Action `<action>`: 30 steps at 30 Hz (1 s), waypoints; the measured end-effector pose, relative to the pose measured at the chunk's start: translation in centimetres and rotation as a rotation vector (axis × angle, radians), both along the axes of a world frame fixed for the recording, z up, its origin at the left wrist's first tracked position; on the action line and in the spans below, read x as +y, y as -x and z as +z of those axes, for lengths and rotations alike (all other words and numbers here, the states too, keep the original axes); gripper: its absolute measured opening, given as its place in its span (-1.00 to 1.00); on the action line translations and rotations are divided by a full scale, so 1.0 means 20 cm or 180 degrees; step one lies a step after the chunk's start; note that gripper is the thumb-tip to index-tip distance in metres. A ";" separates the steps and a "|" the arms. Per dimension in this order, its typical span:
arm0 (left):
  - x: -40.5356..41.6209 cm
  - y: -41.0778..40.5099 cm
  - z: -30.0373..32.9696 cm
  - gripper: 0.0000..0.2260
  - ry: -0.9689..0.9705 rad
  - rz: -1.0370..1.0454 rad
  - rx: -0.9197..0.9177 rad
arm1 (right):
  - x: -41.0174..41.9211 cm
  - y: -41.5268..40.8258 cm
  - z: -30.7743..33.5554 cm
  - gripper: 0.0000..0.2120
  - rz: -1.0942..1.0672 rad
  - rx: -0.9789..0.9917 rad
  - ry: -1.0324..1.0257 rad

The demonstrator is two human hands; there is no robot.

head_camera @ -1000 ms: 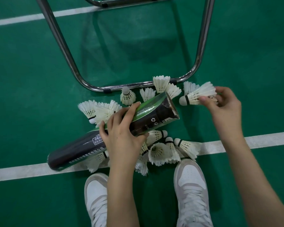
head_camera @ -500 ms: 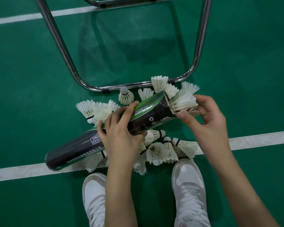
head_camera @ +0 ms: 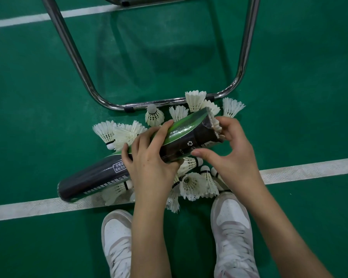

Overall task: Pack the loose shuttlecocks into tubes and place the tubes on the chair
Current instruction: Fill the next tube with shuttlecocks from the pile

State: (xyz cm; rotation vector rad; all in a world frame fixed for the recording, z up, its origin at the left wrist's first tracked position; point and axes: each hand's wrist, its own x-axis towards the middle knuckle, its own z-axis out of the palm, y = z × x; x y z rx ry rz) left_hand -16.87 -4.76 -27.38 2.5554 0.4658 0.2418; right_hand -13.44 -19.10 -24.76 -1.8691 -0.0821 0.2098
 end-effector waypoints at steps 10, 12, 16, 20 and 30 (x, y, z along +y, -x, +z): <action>0.01 0.02 0.00 -0.26 -0.0040 -0.0024 -0.0024 | 0.02 0.00 0.01 -0.55 -0.0110 0.0053 0.0062; 0.01 0.01 0.00 -0.26 -0.0037 -0.0042 -0.0025 | 0.02 0.00 0.02 -0.54 -0.0110 0.0067 -0.0019; 0.00 0.01 0.01 -0.25 -0.0019 -0.0066 -0.0057 | 0.02 0.00 0.02 -0.55 -0.0049 0.0109 -0.0100; 0.00 0.01 0.01 -0.27 0.0021 -0.0067 -0.0092 | 0.01 0.00 0.02 -0.55 0.0001 0.0162 -0.0173; -0.01 0.00 0.03 -0.26 -0.0031 -0.0112 -0.0109 | -0.02 -0.04 0.07 -0.55 0.0357 0.0181 -0.0147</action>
